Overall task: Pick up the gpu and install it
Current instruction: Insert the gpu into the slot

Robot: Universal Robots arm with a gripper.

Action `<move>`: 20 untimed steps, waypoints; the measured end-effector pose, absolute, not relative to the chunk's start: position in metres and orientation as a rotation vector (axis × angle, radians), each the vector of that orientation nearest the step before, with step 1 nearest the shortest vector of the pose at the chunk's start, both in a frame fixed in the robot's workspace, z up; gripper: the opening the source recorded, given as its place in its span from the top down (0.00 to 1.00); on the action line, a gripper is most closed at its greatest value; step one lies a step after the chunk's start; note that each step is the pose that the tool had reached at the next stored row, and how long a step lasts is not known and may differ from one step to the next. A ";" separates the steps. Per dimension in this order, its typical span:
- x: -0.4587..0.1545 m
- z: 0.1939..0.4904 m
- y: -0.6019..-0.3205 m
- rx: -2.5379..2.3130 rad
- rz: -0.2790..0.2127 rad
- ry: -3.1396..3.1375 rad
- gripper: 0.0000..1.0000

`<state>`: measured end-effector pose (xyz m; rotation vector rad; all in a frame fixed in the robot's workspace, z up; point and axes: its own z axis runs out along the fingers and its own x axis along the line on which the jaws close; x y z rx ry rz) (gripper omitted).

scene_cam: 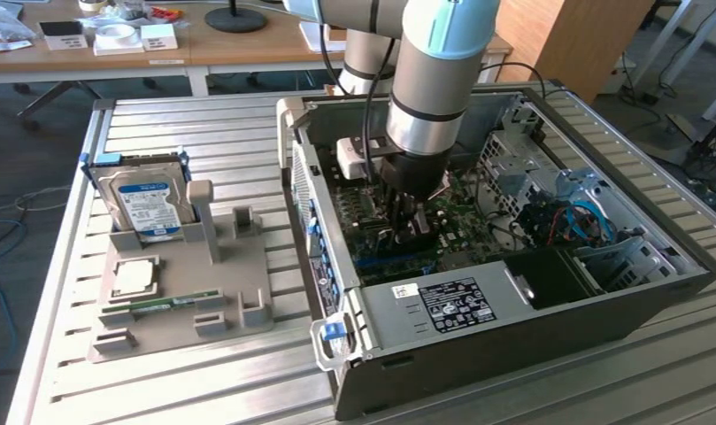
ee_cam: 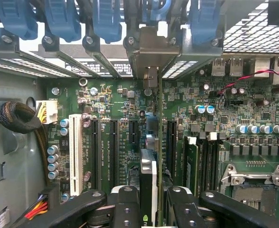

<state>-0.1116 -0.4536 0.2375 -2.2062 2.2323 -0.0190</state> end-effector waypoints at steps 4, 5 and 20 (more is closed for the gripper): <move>-0.112 0.238 -0.454 -2.206 -0.019 2.232 0.73; -0.112 0.238 -0.454 -2.206 -0.019 2.232 0.73; -0.112 0.238 -0.454 -2.206 -0.019 2.232 0.48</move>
